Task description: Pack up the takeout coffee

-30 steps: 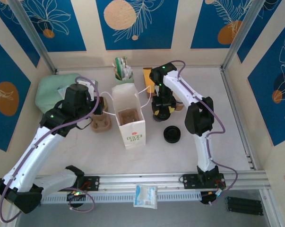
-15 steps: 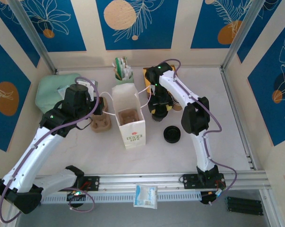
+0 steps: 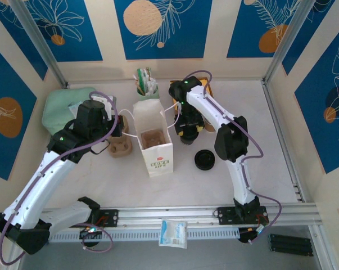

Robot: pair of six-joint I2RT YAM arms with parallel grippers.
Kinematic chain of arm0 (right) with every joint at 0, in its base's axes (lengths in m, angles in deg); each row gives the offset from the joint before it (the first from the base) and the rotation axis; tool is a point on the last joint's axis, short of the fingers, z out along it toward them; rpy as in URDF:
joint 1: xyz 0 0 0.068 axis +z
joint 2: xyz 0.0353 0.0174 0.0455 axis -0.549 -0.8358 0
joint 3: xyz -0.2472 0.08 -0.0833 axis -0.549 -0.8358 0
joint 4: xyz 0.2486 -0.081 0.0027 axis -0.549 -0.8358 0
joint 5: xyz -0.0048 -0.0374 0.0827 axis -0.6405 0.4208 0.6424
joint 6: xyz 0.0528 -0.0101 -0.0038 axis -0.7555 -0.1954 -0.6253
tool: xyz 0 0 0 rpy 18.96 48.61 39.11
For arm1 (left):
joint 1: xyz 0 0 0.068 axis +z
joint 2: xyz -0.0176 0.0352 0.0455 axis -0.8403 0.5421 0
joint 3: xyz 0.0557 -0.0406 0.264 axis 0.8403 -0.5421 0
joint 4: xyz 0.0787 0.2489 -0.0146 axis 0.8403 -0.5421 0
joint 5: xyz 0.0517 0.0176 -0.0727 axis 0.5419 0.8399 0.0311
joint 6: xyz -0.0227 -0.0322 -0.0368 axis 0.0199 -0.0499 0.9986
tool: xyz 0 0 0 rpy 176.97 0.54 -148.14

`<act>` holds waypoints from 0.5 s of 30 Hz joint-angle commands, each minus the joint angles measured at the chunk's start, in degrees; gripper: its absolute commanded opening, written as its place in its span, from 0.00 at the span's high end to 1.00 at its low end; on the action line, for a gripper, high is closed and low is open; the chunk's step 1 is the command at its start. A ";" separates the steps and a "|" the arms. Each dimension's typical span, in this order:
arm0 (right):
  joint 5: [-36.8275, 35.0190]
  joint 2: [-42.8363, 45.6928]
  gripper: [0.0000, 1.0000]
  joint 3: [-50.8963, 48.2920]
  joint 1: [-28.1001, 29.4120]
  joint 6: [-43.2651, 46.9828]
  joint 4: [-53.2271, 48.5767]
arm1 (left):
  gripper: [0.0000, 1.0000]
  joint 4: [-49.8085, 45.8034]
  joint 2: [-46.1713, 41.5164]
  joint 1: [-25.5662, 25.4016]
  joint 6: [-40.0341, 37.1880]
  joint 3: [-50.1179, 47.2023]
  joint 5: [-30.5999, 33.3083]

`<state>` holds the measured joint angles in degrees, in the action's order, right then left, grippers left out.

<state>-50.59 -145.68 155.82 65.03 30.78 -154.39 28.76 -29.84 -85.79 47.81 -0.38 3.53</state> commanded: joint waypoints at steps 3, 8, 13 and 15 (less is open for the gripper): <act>-1.25 2.47 0.29 -8.04 0.66 -2.90 5.62 | 0.97 0.18 -0.91 0.50 0.46 0.32 -0.07; -2.38 5.16 0.29 -12.47 0.88 -4.13 10.20 | 0.97 0.14 -0.86 0.49 0.46 0.41 -0.07; -3.50 5.67 0.26 -12.90 0.90 -4.37 11.88 | 0.97 0.04 -0.70 0.50 0.37 0.54 -0.07; -3.71 5.45 0.25 -12.48 0.89 -4.21 12.03 | 0.97 -0.01 -0.76 0.51 0.45 0.57 0.02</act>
<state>-53.14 -138.68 145.00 65.88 27.59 -143.74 28.74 -29.84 -85.79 47.79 -0.38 3.53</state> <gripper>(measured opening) 0.743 0.059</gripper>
